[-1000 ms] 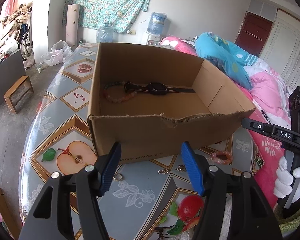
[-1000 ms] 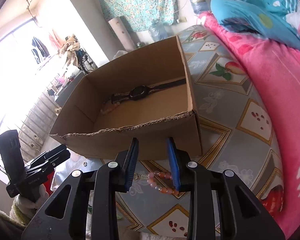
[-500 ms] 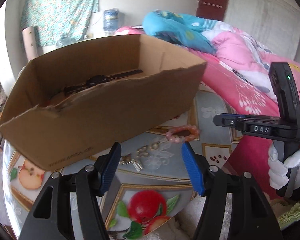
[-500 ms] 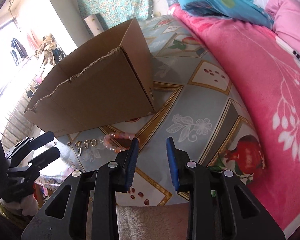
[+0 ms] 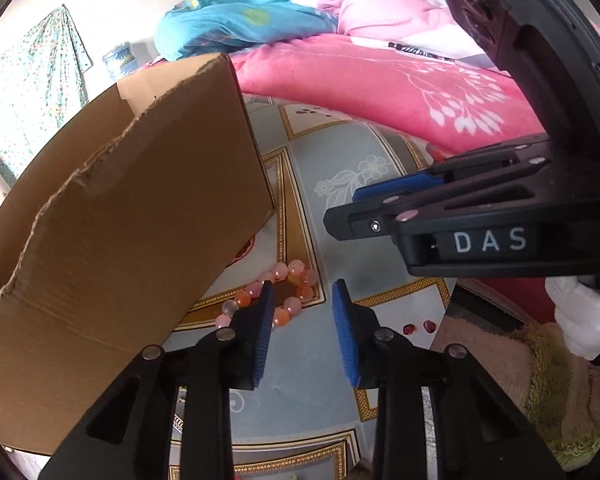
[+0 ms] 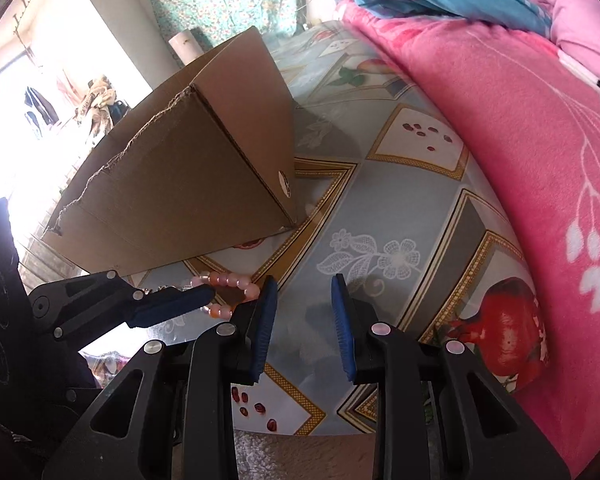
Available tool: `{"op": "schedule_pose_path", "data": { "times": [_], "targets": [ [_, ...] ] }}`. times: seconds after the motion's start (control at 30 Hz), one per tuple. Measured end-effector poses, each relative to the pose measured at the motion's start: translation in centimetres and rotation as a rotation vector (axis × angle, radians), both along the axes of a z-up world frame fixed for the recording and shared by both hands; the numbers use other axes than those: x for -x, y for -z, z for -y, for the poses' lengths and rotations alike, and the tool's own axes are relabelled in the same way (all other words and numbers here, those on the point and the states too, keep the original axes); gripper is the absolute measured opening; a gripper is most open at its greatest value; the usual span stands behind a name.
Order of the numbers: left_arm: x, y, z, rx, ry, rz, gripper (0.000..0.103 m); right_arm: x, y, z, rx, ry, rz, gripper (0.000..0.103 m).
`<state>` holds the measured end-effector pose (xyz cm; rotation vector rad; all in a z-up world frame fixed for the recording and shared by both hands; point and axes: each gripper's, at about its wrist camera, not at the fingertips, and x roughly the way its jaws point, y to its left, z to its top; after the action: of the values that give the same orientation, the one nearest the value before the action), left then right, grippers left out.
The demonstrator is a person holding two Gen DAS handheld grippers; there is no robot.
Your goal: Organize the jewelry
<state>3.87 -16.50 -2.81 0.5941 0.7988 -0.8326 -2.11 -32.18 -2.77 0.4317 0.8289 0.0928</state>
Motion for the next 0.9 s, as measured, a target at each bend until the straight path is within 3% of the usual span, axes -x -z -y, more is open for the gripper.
{"op": "schedule_pose_path", "data": {
  "times": [0.13,0.2,0.33,0.6,0.9],
  "targets": [
    [-0.7,0.5,0.7,-0.02,-0.002,-0.01,0.021,0.1,0.1,0.2,-0.011,-0.002,0.005,0.026],
    [-1.1,0.5,1.0,-0.013,0.003,-0.022,0.011,0.2,0.1,0.3,-0.02,-0.002,0.006,0.026],
    [-1.2,0.3,1.2,0.005,0.011,-0.021,0.009,0.3,0.1,0.5,-0.03,0.0,0.008,0.026],
    [-1.8,-3.8,-1.2,0.142,-0.061,0.004,0.009,0.6,-0.2,0.3,-0.014,0.01,0.01,0.026],
    [-1.2,-10.1,-9.8,0.349,-0.266,-0.01,0.009,0.9,-0.8,-0.5,-0.001,0.009,0.008,0.029]
  ]
}}
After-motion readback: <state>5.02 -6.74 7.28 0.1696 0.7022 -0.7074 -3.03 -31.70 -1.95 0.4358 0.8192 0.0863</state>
